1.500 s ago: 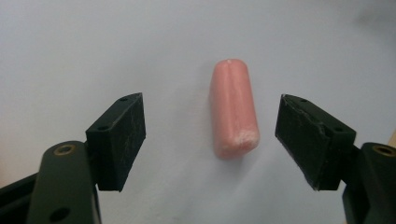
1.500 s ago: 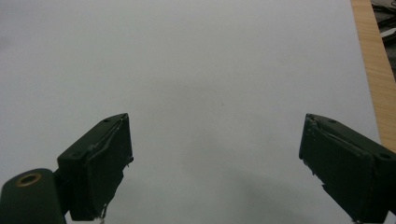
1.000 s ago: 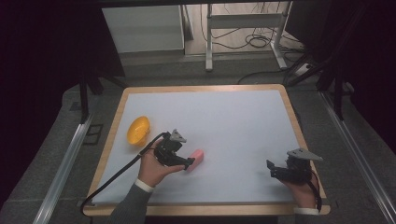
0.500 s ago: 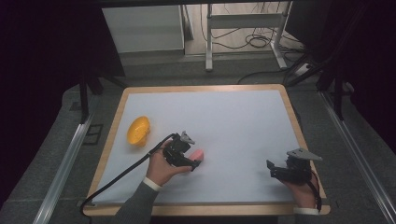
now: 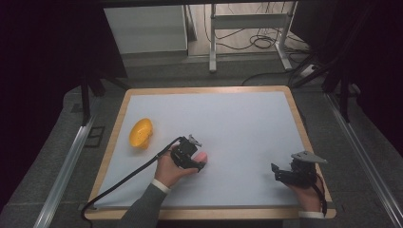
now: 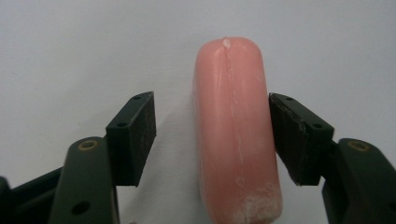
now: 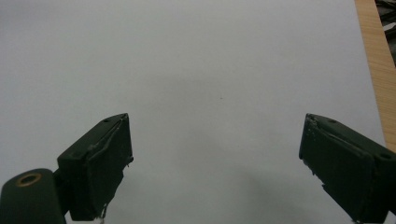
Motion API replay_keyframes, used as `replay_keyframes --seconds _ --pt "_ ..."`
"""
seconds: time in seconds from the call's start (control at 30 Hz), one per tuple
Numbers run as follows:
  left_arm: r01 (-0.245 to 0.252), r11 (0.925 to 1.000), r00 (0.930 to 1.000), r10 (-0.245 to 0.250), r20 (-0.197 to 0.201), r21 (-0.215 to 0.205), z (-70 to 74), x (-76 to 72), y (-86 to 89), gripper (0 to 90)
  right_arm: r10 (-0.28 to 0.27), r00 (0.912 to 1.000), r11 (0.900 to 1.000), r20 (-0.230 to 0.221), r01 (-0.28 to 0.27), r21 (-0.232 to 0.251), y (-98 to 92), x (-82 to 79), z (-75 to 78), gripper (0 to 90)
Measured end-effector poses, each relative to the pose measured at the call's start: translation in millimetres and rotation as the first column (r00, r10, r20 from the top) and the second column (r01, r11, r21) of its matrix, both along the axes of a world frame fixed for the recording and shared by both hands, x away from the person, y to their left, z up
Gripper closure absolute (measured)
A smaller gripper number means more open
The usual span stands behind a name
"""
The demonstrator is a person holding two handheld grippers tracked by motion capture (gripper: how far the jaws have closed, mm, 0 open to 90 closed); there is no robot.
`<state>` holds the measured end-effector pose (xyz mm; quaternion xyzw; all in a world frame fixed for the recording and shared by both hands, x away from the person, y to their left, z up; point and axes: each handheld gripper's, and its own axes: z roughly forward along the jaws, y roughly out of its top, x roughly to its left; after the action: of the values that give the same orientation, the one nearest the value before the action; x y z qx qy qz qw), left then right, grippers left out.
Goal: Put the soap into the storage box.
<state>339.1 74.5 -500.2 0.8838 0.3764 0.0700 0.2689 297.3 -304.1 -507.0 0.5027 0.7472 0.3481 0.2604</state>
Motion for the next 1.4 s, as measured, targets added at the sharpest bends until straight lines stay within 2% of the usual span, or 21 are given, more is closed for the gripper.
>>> replay_keyframes --seconds 0.2,0.33,0.4,0.8,0.97,1.4 --pt "-0.006 0.9999 1.0000 0.006 -0.002 0.011 -6.8 1.9 -3.1 41.3 0.006 1.0000 1.000 0.005 -0.006 0.000 0.4 -0.1 -0.6 9.1" --pt "-0.001 1.0000 0.9999 0.001 -0.014 -0.004 -8.1 1.1 -4.8 56.7 0.006 1.0000 1.000 0.005 -0.006 -0.003 -0.1 0.0 -0.7 9.2" --pt "-0.003 1.0000 0.9998 0.003 -0.017 -0.005 -7.8 1.1 -4.7 59.6 0.004 1.0000 1.000 0.005 -0.004 -0.003 -0.6 0.0 -0.6 9.1" --pt "-0.007 1.0000 0.9999 0.007 0.016 -0.003 -6.9 -0.8 -3.8 60.1 0.003 1.0000 1.000 0.006 -0.003 0.000 -1.2 -0.3 0.1 9.1" --pt "-0.004 0.9999 0.9998 0.004 0.022 -0.010 -0.7 -2.5 -0.7 60.1 0.002 1.0000 1.000 0.008 -0.002 0.004 -1.9 -0.2 0.4 9.1" --pt "-0.014 0.9996 0.9971 0.016 0.074 -0.024 16.7 -6.7 10.8 60.1 0.000 1.0000 1.000 0.002 0.000 0.000 -2.1 0.0 -1.2 9.1"
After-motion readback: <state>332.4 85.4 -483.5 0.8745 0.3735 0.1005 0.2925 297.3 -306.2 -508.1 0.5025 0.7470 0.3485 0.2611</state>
